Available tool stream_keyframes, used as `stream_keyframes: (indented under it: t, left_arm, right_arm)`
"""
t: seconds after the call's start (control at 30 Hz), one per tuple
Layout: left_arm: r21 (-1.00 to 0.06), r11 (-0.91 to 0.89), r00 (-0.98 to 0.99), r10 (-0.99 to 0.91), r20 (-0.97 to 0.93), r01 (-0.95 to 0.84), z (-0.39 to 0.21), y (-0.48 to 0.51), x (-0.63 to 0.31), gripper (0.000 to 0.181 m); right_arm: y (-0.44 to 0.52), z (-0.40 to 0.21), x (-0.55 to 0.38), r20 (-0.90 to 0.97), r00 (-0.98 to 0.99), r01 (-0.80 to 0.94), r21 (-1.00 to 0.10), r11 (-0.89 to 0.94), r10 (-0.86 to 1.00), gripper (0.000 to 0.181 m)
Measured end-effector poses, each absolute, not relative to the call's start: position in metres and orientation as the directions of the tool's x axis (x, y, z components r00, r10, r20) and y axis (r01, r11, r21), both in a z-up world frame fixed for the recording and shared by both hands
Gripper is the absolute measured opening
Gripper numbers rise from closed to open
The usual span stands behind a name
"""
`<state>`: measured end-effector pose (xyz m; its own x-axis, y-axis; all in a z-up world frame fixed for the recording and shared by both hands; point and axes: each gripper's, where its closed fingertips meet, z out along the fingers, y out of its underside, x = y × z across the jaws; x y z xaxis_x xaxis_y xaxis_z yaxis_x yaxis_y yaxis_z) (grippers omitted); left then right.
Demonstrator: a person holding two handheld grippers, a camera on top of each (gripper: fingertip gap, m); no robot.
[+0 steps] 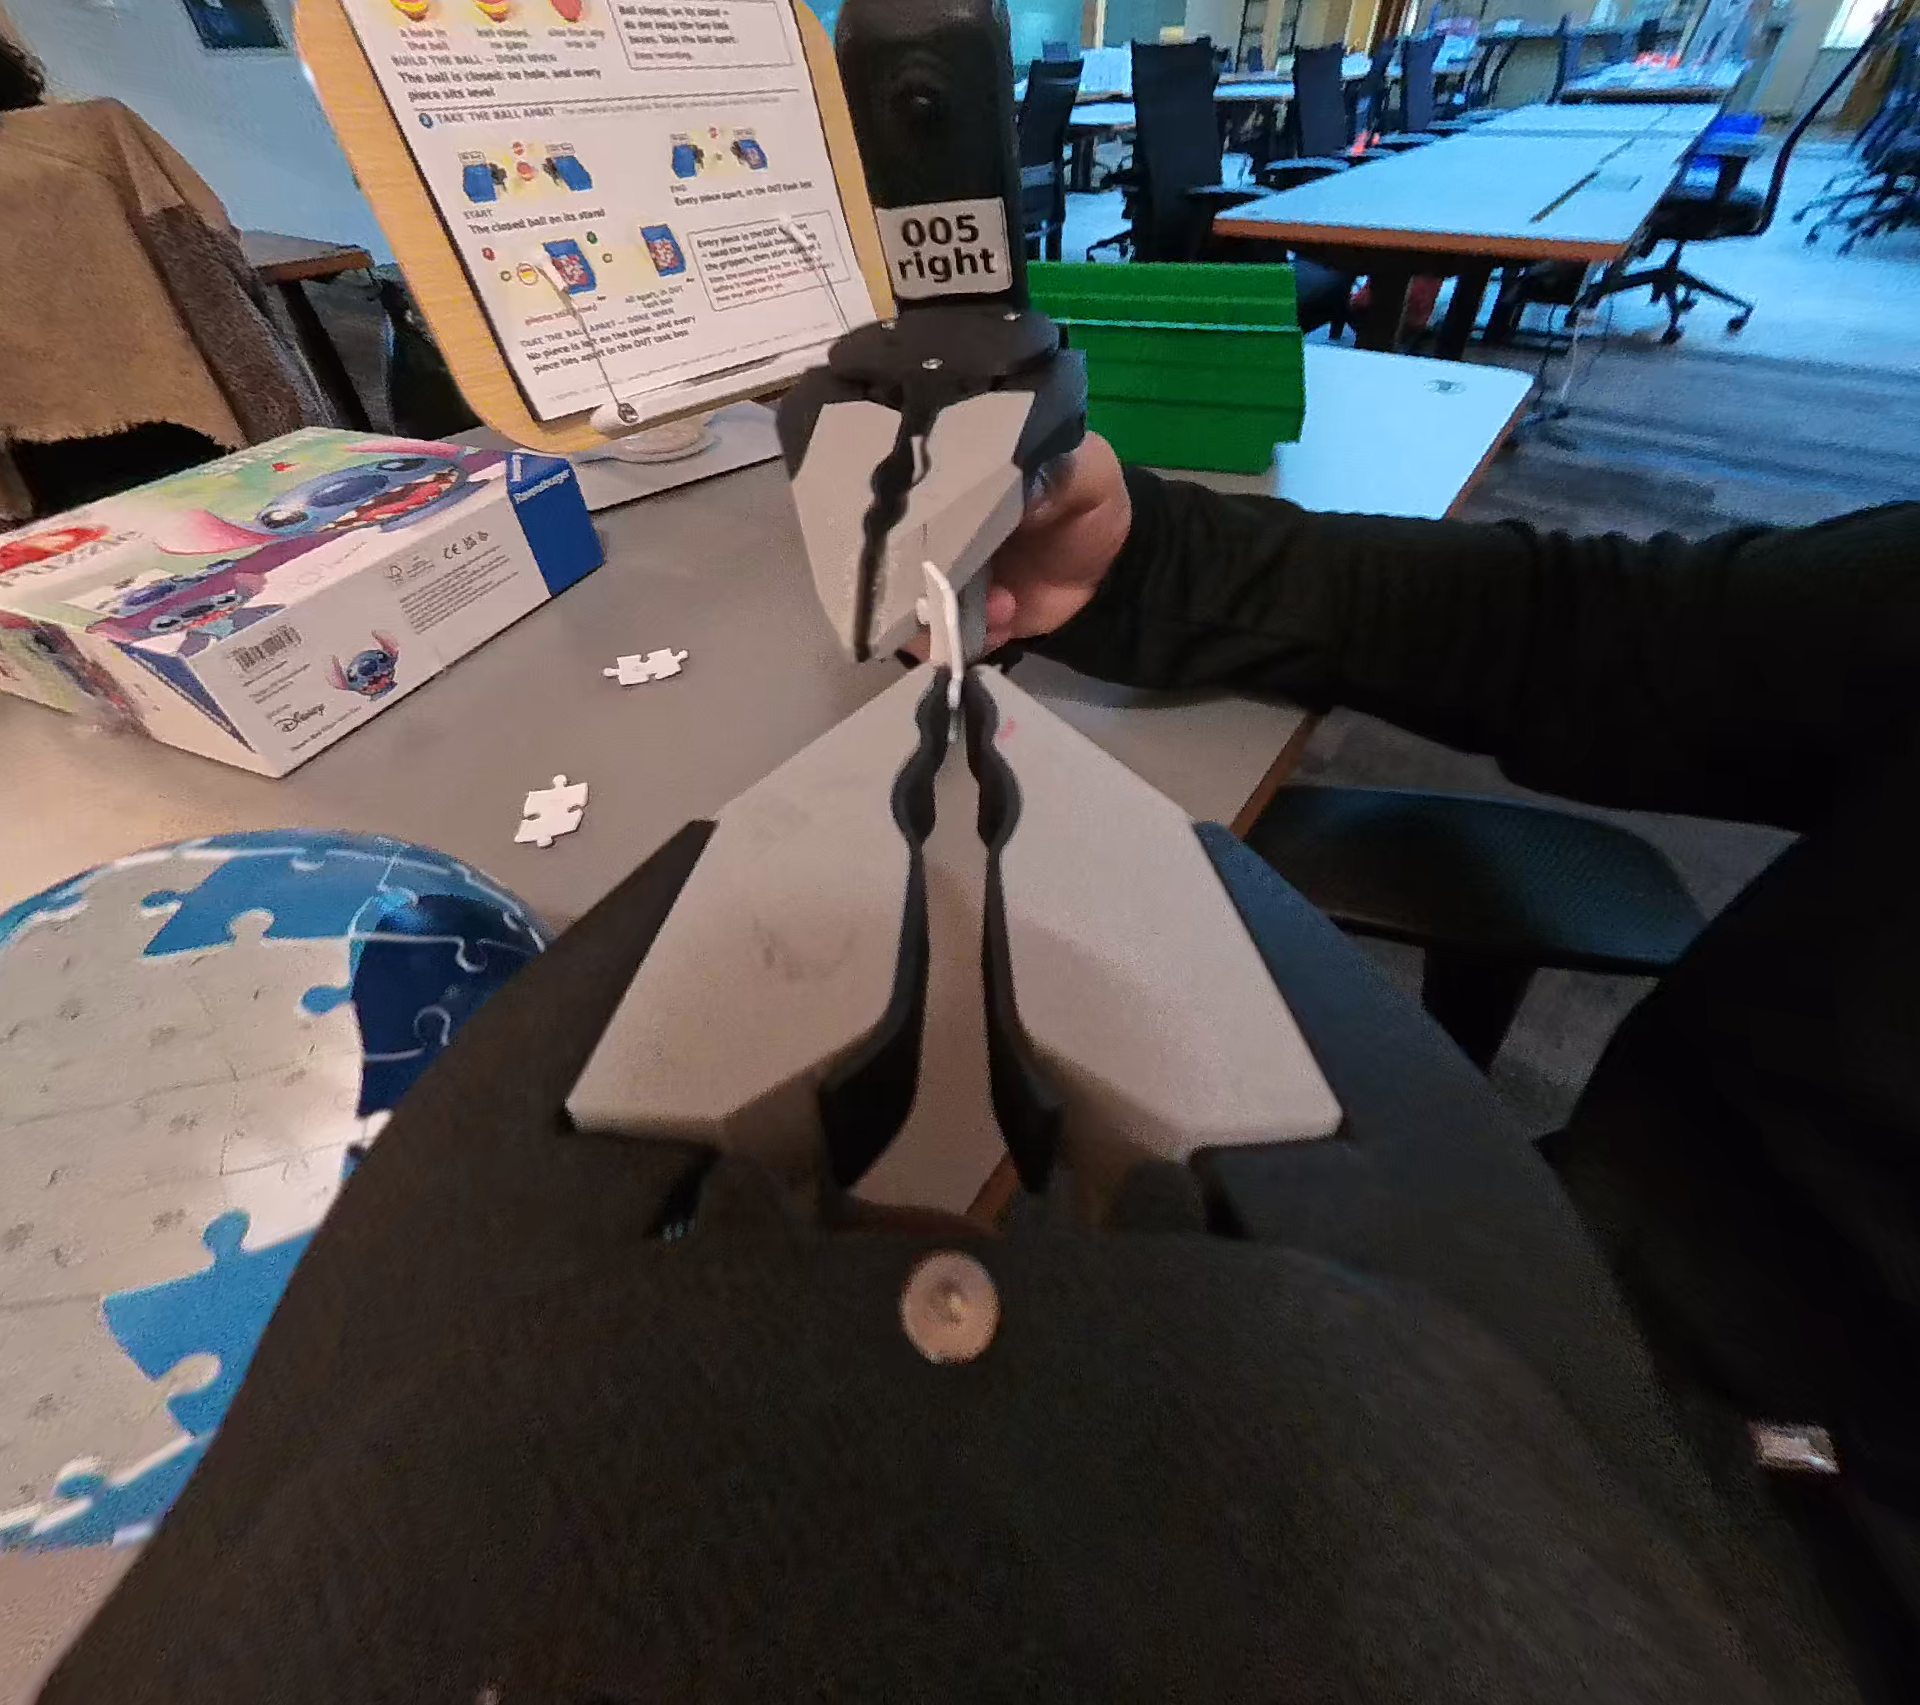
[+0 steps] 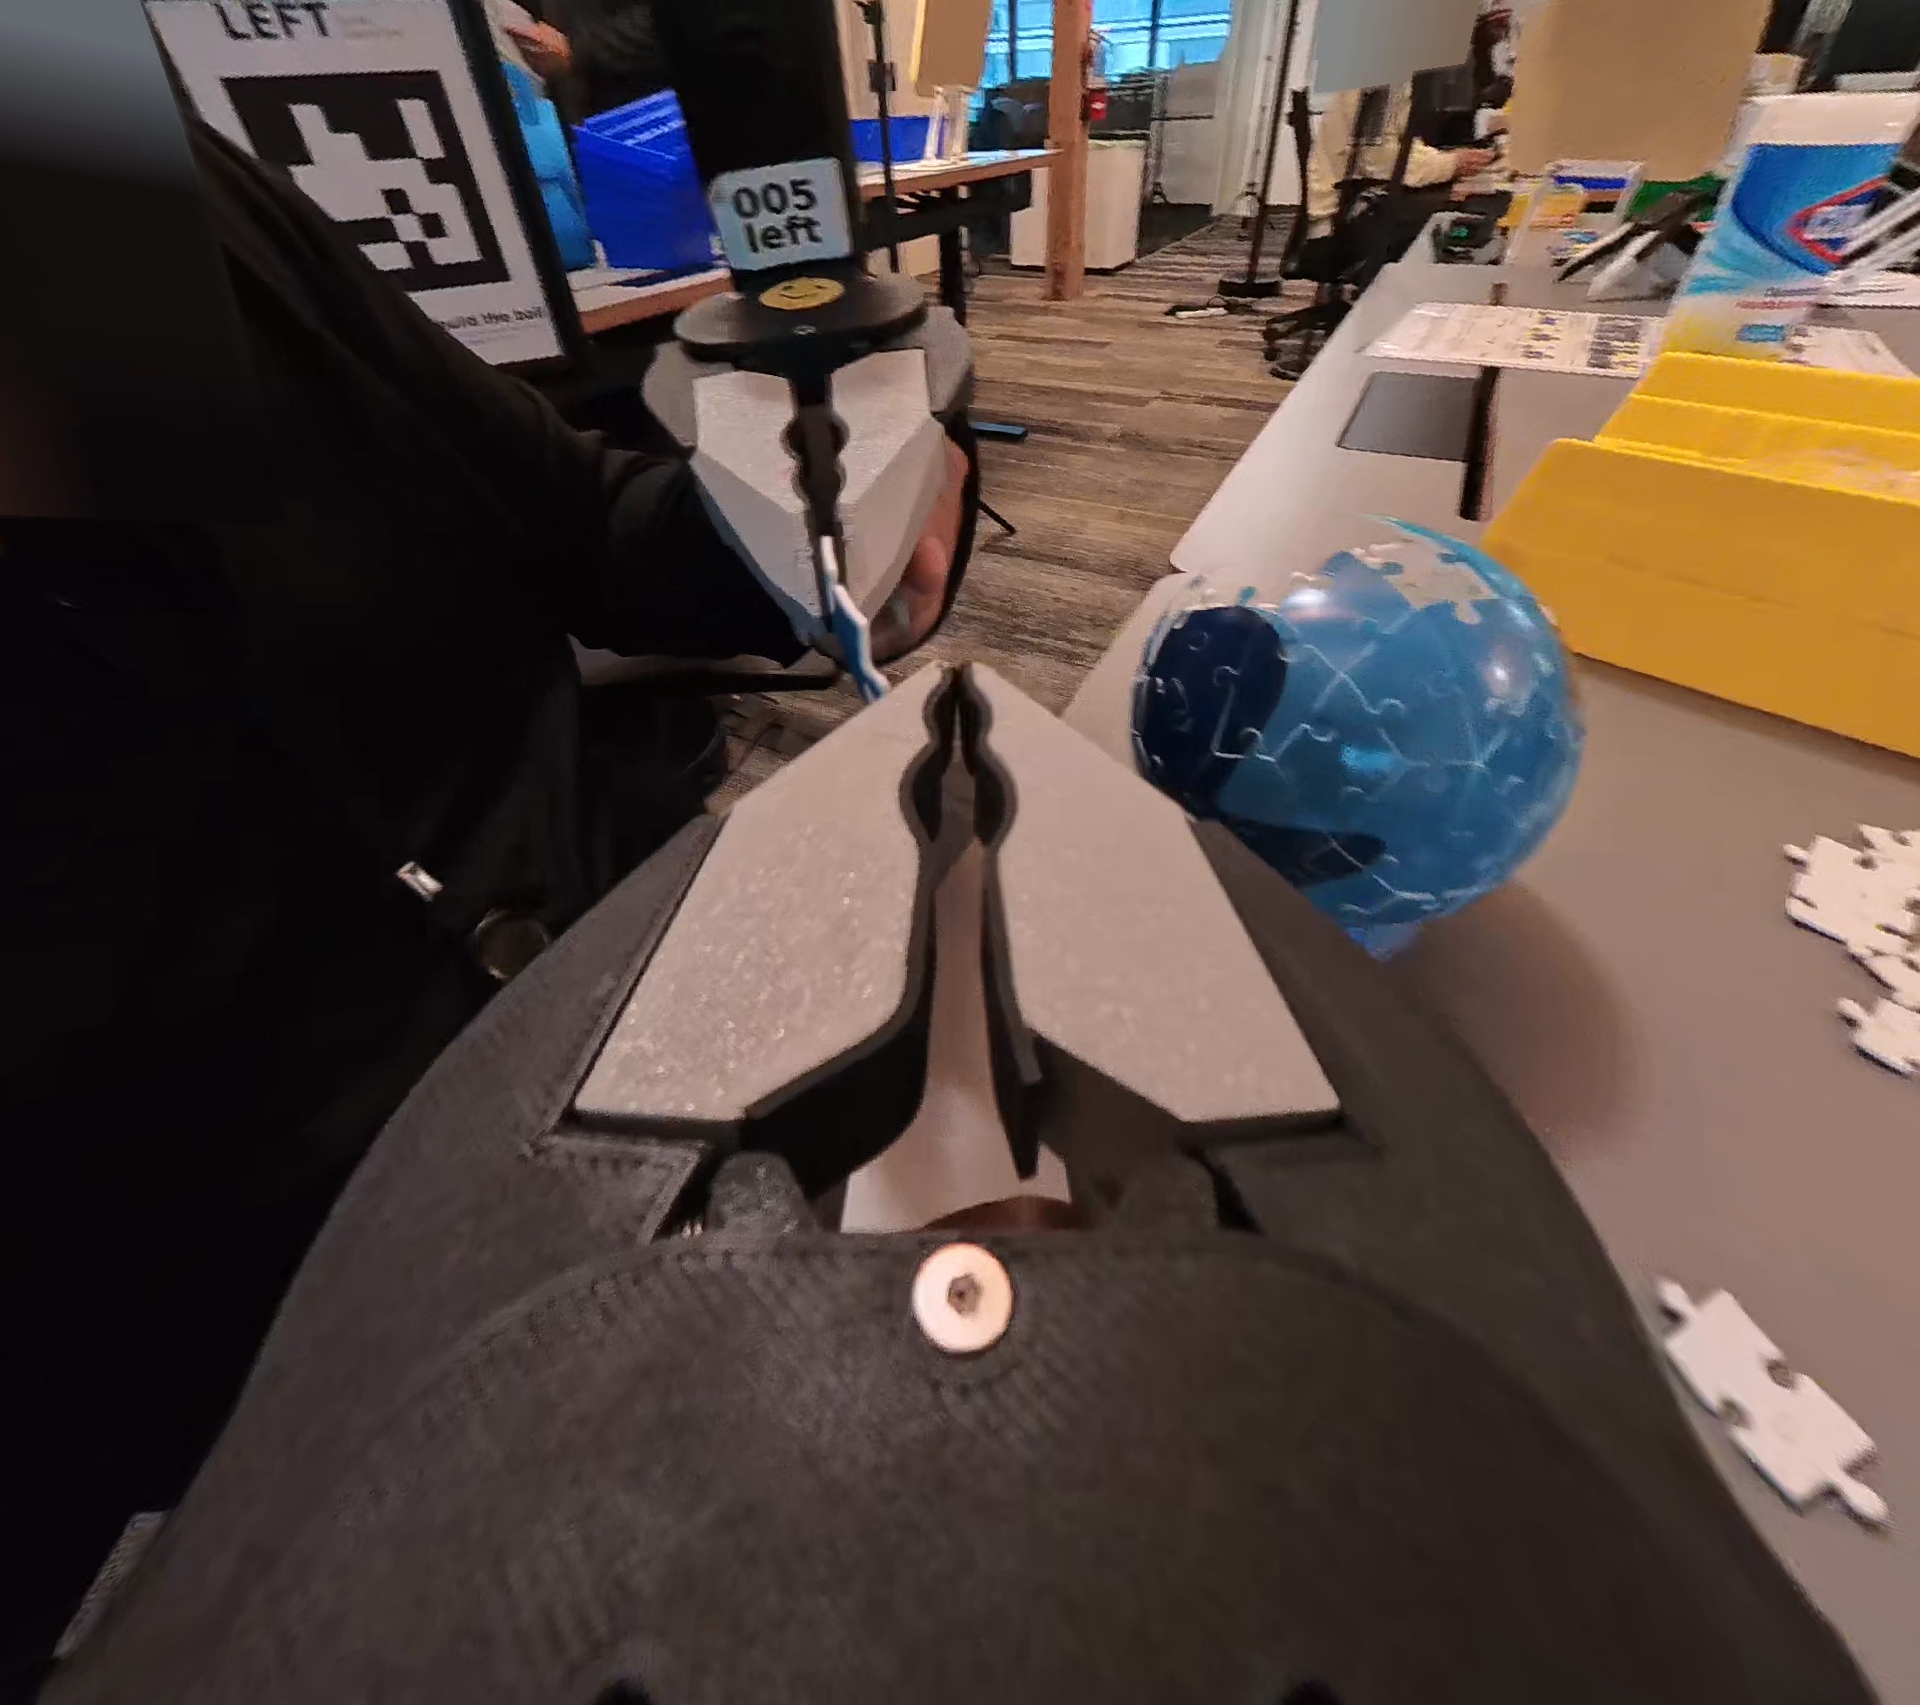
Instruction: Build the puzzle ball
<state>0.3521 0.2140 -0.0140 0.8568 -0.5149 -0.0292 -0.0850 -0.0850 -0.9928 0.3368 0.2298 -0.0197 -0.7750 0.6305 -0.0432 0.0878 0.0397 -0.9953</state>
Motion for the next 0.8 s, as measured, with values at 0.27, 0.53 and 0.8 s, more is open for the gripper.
stream_keyframes:
  t: [0.27,0.53,0.8]
  left_arm:
    - [-0.995,-0.093,0.853,-0.521,0.034,-0.017,-0.008,0.208,0.348,0.0]
    - [-0.995,-0.095,0.85,-0.526,0.024,-0.03,-0.012,0.216,0.355,0.0]
    - [-0.985,-0.091,0.918,-0.382,-0.104,-0.149,-0.022,0.226,0.324,0.014]
  right_arm:
    - [0.227,-0.001,0.355,-0.073,-0.832,0.048,-0.997,-0.059,0.551,0.008]
    - [0.216,-0.013,0.351,-0.093,-0.832,0.092,-0.995,-0.029,0.546,0.004]
    - [0.227,-0.024,0.335,-0.222,-0.781,0.206,-0.974,-0.096,0.584,0.0]
